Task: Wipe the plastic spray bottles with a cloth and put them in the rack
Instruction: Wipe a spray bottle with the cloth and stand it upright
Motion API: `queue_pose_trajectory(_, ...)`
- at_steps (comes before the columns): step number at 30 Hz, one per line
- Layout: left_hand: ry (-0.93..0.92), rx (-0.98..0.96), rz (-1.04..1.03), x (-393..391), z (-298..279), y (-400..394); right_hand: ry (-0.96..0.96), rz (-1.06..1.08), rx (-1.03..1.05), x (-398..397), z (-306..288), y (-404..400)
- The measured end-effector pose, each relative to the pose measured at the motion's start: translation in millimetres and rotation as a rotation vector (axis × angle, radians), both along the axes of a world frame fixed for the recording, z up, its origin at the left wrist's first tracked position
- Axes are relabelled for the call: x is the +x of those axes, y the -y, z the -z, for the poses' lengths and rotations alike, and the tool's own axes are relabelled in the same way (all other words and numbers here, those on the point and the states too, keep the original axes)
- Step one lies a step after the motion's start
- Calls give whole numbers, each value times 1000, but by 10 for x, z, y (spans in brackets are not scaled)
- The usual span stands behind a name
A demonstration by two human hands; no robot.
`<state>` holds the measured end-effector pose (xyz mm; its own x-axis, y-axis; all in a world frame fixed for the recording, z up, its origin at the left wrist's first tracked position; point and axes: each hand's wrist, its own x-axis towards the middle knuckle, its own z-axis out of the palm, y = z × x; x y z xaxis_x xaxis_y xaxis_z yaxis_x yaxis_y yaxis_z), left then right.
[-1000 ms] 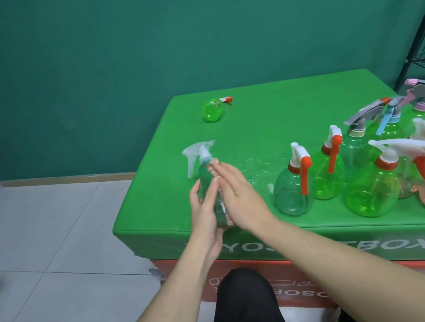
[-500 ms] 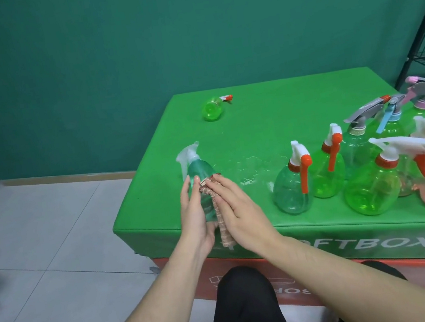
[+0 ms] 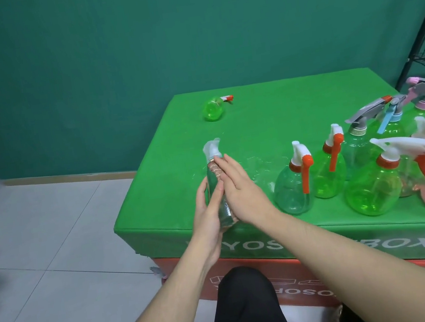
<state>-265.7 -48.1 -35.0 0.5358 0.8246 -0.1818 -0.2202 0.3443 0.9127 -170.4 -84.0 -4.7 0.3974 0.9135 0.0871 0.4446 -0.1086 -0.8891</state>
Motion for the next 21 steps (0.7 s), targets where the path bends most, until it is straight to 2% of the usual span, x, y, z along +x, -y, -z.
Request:
queue_pose_trajectory(6,84,-76,5,2,-19,-12,-233,40,2,63,-64,-84)
queue_pose_trajectory(9,94,-89,-48,24,-23,-44,-276,49,29,10,42,-65)
queue_pose_trajectory(15,104,-92,-129,37,-3,-162,-192,22,102,-134,275,115)
queue_pose_trajectory(21,118,-167,-211,36,-3,-242,76,-21,167,-219,416,231)
